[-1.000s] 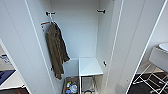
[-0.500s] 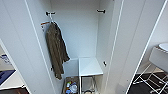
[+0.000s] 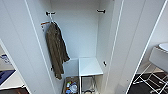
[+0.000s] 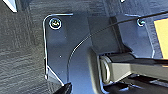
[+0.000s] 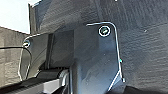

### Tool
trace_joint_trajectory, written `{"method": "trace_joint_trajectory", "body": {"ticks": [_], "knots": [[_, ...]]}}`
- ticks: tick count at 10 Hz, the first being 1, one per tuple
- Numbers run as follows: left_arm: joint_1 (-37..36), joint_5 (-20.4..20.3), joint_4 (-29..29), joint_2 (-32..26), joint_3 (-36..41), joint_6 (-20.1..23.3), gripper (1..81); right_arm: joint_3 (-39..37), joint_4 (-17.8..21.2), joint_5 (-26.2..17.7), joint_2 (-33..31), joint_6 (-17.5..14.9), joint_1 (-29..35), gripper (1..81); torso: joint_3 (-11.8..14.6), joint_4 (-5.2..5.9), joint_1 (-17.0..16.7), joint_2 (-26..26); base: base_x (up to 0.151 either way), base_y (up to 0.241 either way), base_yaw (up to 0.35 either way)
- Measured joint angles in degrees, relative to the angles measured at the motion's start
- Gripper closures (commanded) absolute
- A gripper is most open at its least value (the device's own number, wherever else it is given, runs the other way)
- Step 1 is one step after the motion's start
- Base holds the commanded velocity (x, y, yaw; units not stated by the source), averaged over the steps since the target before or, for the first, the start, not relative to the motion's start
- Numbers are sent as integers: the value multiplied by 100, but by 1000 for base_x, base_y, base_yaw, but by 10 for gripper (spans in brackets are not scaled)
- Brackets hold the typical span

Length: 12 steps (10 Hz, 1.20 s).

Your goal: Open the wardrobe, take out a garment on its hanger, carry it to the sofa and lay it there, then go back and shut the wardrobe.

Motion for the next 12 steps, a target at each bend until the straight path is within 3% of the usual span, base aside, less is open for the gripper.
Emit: {"method": "trace_joint_trajectory", "body": {"ticks": [3, 6, 9, 12], "knots": [[-279, -323, 0, -1540, 1464, -124, 10, 870, 2, 89, -1167, 22, 346, 10, -2, 0, 0, 0, 0, 0, 0], [-386, -446, -15, -2833, 2250, -759, 10, 1364, 52, 148, -1787, 162, 1163, 10, -2, 0, 0, 0, 0, 0, 0], [-1029, -579, -17, -3958, 2669, -1631, 10, 1263, 134, 152, -2344, 596, 1841, 10, -5, 0, 5, 2, 0, 0, 0], [-1768, -560, -20, -4707, 2848, -2432, 10, 607, 187, -173, -2314, 1005, 2370, 10, -6, 0, 6, 2, 0, 0, 0]]}}
